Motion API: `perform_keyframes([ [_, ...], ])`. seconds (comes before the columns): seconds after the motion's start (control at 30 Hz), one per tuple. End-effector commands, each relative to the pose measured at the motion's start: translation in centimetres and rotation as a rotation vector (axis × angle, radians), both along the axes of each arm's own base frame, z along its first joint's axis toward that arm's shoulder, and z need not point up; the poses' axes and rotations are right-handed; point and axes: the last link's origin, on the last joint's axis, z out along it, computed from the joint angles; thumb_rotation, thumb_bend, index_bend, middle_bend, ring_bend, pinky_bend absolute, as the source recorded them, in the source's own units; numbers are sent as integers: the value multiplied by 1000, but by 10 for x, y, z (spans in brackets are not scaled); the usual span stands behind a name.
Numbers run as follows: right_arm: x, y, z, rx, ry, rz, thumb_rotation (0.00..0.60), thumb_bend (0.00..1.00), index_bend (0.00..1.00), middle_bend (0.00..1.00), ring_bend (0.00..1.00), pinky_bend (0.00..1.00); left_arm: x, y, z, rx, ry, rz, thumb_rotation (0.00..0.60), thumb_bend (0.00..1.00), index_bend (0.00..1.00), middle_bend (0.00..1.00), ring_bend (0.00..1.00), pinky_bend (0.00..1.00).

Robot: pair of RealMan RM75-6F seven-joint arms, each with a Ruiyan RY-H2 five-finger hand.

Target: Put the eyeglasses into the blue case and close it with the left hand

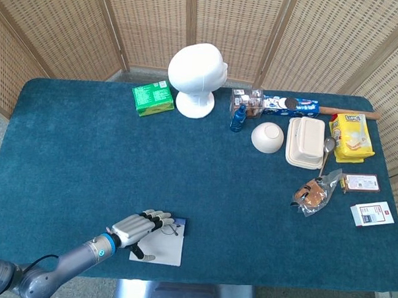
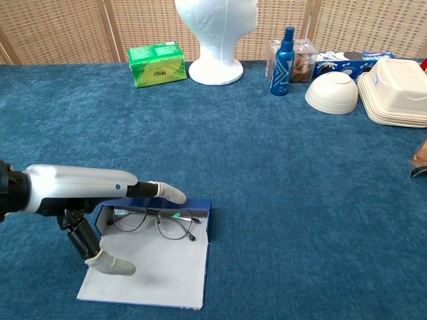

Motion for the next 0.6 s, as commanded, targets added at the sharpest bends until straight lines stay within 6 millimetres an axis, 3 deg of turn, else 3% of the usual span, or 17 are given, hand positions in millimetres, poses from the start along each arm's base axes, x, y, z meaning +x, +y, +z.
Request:
perform_keyframes([
  [0.03, 0, 0, 0, 1, 0, 1, 537, 184, 0, 101, 0, 181, -1, -5, 1, -4, -4, -3, 481, 236, 0, 0, 0, 14],
  [0.6, 0, 0, 0, 4, -2, 10, 540, 185, 0, 100, 0, 181, -6, -21, 7, -30, -14, 1, 479, 235, 0, 0, 0, 11],
])
